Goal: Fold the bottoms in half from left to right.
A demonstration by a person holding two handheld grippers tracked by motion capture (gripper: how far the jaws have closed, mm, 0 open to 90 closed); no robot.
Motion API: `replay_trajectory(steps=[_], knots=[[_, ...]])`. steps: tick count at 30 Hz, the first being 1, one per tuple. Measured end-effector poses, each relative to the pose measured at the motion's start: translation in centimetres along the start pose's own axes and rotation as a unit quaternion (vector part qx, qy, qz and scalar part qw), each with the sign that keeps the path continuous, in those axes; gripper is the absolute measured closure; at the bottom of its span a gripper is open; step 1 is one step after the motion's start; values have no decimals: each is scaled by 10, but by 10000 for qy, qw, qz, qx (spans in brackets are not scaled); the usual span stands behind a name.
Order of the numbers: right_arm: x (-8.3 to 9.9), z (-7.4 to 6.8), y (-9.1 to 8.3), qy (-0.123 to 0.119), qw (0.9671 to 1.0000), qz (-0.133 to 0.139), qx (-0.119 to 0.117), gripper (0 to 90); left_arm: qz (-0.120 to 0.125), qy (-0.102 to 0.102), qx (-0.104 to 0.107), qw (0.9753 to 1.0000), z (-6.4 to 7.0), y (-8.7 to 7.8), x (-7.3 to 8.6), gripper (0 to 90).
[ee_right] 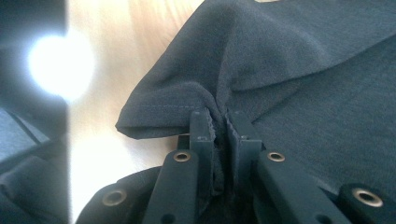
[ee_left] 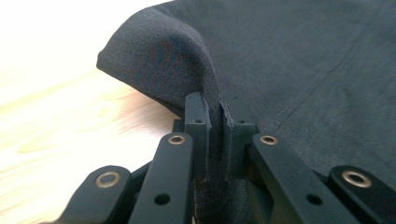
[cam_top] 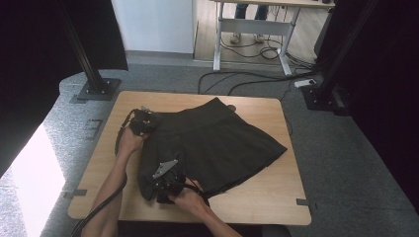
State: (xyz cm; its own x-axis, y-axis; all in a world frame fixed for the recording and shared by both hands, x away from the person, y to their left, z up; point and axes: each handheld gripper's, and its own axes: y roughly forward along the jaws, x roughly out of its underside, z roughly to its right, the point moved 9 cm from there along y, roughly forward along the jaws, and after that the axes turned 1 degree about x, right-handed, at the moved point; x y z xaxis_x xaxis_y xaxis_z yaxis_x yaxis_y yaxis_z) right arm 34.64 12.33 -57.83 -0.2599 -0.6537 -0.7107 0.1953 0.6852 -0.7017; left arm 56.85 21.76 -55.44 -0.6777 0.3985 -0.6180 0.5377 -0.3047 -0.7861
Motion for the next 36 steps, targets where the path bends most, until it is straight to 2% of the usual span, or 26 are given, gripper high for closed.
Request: replay_trajectory(steps=[5, 8, 11, 13, 17, 23, 29, 36], knots=[[-19, -15, -9, -153, 9996, 196, -165, 823, 40, 122, -41, 9999, -9, -30, 2, 835], [-30, -22, -17, -285, 9989, 300, -223, 822, 100, 82, -24, 9999, -14, -47, 2, 835], [-38, -23, -30, -422, 9982, 375, -195, 822, 122, -19, -35, 9999, -20, -60, 0, 835], [-41, -19, -42, -424, 9980, 452, -158, 823, 179, -56, -53, 9998, -22, -66, -4, 836], [-46, -4, -71, -348, 9972, 655, -51, 825, 384, -60, -92, 9992, -16, -76, -24, 837], [-49, 30, -118, -184, 9956, 867, 291, 825, 688, -10, -173, 9975, 4, -80, -67, 839], [-45, 66, -162, 100, 9917, 1096, 670, 826, 866, 68, -243, 9959, 24, -71, -105, 840], [-24, 114, -198, 464, 9854, 1146, 1170, 826, 1069, 48, -215, 9940, 43, -49, -138, 844]])
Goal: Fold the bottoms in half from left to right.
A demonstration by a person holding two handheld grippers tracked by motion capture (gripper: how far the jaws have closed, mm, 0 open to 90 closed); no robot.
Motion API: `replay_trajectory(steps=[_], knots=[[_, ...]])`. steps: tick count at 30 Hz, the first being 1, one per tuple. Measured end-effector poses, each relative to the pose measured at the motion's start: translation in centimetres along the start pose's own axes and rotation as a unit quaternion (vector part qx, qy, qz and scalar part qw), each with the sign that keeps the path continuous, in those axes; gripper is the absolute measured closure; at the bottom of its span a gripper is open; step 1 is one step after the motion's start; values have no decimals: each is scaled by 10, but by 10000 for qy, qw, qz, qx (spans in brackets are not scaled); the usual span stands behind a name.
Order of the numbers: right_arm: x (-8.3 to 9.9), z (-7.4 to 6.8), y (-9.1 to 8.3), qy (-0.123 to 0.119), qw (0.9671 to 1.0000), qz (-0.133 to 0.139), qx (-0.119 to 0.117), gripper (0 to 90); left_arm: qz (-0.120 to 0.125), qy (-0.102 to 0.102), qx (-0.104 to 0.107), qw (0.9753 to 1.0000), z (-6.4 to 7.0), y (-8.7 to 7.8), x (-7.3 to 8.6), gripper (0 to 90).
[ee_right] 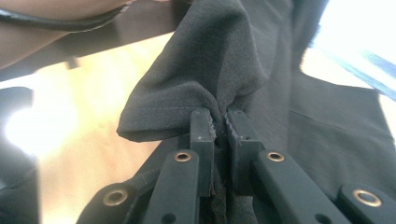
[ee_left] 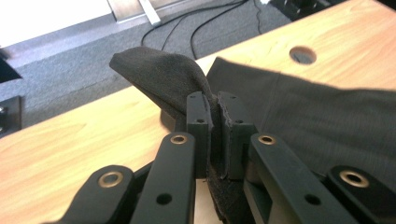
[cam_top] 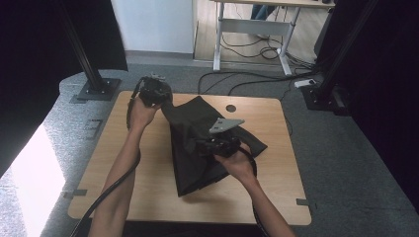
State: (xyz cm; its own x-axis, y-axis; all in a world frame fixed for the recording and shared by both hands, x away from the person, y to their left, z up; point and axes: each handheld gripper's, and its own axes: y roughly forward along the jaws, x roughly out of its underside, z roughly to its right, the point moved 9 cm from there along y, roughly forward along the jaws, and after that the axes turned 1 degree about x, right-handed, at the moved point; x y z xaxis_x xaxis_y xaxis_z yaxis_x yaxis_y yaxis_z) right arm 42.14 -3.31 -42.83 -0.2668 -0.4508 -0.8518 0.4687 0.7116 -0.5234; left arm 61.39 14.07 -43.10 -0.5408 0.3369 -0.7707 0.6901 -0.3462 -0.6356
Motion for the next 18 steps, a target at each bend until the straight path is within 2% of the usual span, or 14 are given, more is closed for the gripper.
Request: replay_trajectory(steps=[5, 10, 12, 14, 15, 16, 17, 18], knots=[[18, 40, -12, 297, 9990, -69, 333, 827, 80, 68, -41, 9999, 19, 25, -14, 849], [36, 71, -21, 588, 9967, -98, 546, 828, 135, 220, -69, 9996, 37, 48, -33, 852], [42, 84, -25, 675, 9955, -109, 656, 828, 187, 233, -18, 9996, 44, 60, -44, 854], [50, 99, -30, 803, 9935, -109, 796, 826, 116, 223, 82, 9996, 54, 77, -52, 840], [56, 109, -31, 899, 9917, -126, 909, 820, 22, 260, 56, 9996, 58, 87, -54, 805], [64, 120, -33, 1029, 9885, -169, 1094, 798, -67, 299, -70, 9995, 61, 96, -54, 743], [75, 134, -35, 1286, 9826, -234, 1318, 726, -124, 336, -191, 9992, 64, 102, -54, 677], [90, 148, -36, 1596, 9749, -355, 1512, 603, -40, 312, -186, 9993, 68, 104, -54, 623]])
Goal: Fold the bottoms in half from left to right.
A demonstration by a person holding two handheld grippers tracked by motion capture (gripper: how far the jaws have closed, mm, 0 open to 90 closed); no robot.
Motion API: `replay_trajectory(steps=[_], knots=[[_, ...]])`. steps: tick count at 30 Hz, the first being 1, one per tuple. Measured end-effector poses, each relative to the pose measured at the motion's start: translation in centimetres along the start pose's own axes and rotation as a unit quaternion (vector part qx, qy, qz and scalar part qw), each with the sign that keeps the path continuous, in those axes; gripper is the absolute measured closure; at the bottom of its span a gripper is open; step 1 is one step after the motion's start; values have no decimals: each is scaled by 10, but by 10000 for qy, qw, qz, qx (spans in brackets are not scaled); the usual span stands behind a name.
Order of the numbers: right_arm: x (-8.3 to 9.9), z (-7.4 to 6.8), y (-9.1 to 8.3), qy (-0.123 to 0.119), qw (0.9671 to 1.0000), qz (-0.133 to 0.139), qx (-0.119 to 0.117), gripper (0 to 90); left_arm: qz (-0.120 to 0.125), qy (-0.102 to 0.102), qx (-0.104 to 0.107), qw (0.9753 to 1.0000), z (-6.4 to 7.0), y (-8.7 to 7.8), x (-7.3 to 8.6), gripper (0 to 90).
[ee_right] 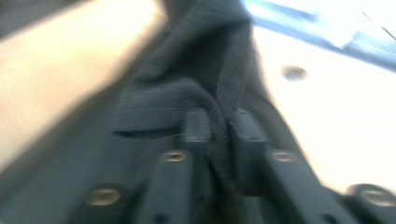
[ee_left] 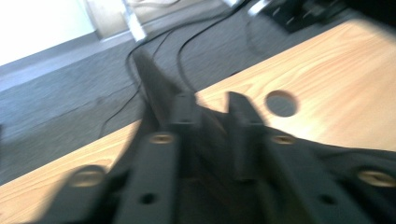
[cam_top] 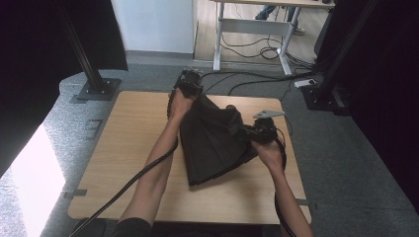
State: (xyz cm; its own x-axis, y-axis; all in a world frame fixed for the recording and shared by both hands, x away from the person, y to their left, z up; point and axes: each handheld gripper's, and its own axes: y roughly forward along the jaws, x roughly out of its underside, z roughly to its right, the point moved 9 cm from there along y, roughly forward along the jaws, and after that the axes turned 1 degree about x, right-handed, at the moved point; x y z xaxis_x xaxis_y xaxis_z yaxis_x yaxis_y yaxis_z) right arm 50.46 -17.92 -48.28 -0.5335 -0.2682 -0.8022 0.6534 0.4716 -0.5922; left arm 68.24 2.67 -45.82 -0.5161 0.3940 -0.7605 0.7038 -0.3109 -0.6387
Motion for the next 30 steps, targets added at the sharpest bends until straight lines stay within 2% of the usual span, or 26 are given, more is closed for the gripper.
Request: replay_trajectory(steps=[1, 2, 3, 5, 7, 9, 10, 14, 18, 21, 26, 28, 30], knots=[[11, 16, 3, 218, 9995, -126, 178, 552, 91, -77, 132, 9998, 6, 0, 0, 599], [23, 29, 3, 332, 9988, -186, 317, 519, 102, -41, 263, 9996, 12, 0, 2, 561], [34, 40, 3, 407, 9979, -262, 430, 489, 113, 106, 252, 9996, 15, -1, 4, 532], [53, 54, 1, 595, 9965, -341, 483, 465, 77, 381, 203, 9990, 19, -3, 12, 504], [65, 59, -1, 667, 9958, -381, 499, 443, 71, 333, 348, 9988, 21, -6, 19, 469], [71, 58, -3, 622, 9961, -411, 476, 423, 114, 276, 521, 9982, 23, -10, 25, 430], [72, 56, -4, 590, 9963, -411, 464, 412, 131, 294, 544, 9980, 22, -14, 27, 411], [66, 49, -9, 483, 9976, -301, 388, 366, 158, 240, 814, 9963, 26, -27, 37, 282], [57, 41, -10, 298, 9984, -258, 394, 320, 237, 305, 904, 9952, 34, -43, 51, 201], [48, 34, -10, 195, 9990, -144, 366, 264, 304, 366, 984, 9940, 42, -53, 64, 175], [37, 26, 11, 9, 9991, -194, 383, 259, 263, 377, 1102, 9928, 52, -62, 86, 150], [38, 30, 22, -38, 9982, -346, 485, 270, 243, 380, 1124, 9926, 55, -65, 96, 146], [40, 40, 31, -63, 9966, -513, 643, 280, 217, 358, 1157, 9924, 56, -68, 106, 145]])
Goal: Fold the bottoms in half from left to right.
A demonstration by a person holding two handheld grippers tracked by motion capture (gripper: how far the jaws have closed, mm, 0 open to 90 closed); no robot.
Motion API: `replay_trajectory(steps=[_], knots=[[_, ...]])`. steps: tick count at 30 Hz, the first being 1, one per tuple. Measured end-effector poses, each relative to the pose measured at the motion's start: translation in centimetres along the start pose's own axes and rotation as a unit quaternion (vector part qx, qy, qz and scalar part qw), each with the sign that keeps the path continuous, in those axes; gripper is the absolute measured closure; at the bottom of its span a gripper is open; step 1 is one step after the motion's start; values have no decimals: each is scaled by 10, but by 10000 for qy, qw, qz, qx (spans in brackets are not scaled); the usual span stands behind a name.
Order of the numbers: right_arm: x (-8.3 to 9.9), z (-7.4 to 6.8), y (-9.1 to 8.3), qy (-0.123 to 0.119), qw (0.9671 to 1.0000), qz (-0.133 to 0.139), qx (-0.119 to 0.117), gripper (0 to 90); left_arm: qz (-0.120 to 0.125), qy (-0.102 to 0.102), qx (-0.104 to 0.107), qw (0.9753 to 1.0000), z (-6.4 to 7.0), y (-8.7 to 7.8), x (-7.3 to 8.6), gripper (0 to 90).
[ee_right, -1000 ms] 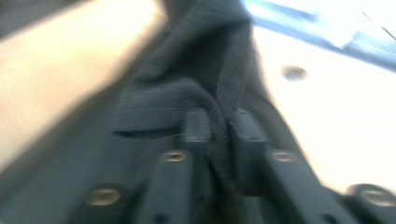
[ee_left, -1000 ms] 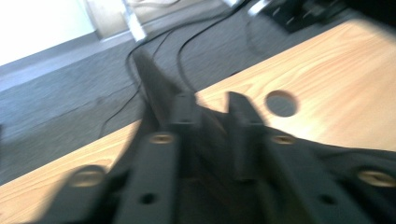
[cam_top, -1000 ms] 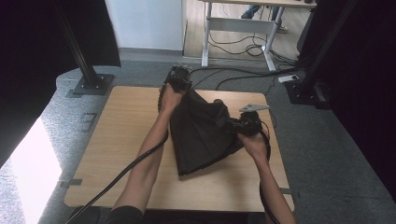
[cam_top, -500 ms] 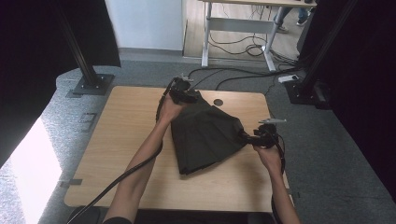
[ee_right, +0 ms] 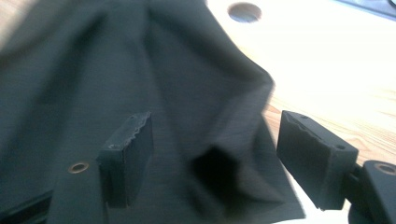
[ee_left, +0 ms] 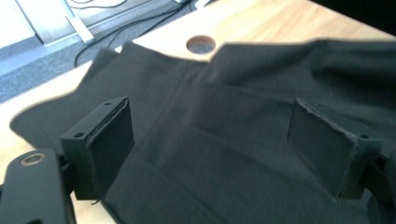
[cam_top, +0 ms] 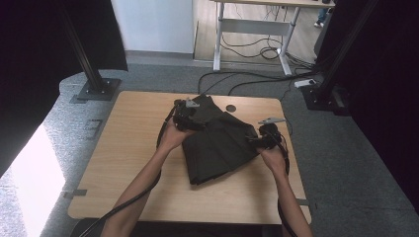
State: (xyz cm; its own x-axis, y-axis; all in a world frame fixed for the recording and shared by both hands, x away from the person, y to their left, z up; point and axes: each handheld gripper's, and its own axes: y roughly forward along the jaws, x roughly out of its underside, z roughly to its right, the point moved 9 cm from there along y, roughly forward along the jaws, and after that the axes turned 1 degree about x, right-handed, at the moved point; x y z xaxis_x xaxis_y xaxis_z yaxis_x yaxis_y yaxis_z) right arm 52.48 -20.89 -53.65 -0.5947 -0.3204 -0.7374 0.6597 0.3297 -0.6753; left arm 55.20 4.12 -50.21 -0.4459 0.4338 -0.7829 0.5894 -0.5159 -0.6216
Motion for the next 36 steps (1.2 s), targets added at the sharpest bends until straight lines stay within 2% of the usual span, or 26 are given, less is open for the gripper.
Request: replay_trajectory(steps=[3, 6, 8, 12, 14, 18, 20, 22, 24, 27, 29, 33, 36], knots=[[3, 24, 7, 225, 9987, -168, 424, 291, -62, 27, 2, 10000, 4, -6, 17, 145], [6, 49, 5, 399, 9945, -321, 909, 299, -81, -3, 40, 10000, 9, -14, 34, 143], [4, 57, 1, 481, 9933, -282, 1008, 299, -99, -43, 112, 9999, 14, -18, 45, 141], [-3, 48, -5, 438, 9961, -55, 766, 294, -140, -134, 215, 9996, 29, -19, 65, 118], [-2, 38, -2, 358, 9982, -6, 480, 299, -202, -109, 200, 9995, 37, -16, 74, 95], [11, 25, 13, 214, 9996, -146, 122, 357, -379, 1, 194, 9991, 55, -8, 92, 62], [20, 23, 21, 271, 9992, -289, 62, 372, -472, 34, 154, 9988, 61, -5, 100, 35], [27, 22, 27, 351, 9990, -286, -32, 376, -569, 79, 101, 9983, 64, -2, 107, 36], [34, 20, 33, 338, 9987, -350, -153, 381, -659, 97, 5, 9978, 63, 0, 115, 37], [46, 17, 40, 228, 9983, -506, -200, 396, -674, -31, 55, 9977, 60, 2, 123, 40], [51, 14, 42, 301, 9983, -457, -217, 408, -694, -63, 50, 9976, 57, 1, 127, 43], [60, 2, 36, 302, 9984, -369, -306, 422, -734, -6, -91, 9973, 46, -6, 133, 42], [67, -14, 28, 154, 9983, -422, -375, 425, -747, -15, -247, 9969, 32, -15, 140, 43]])
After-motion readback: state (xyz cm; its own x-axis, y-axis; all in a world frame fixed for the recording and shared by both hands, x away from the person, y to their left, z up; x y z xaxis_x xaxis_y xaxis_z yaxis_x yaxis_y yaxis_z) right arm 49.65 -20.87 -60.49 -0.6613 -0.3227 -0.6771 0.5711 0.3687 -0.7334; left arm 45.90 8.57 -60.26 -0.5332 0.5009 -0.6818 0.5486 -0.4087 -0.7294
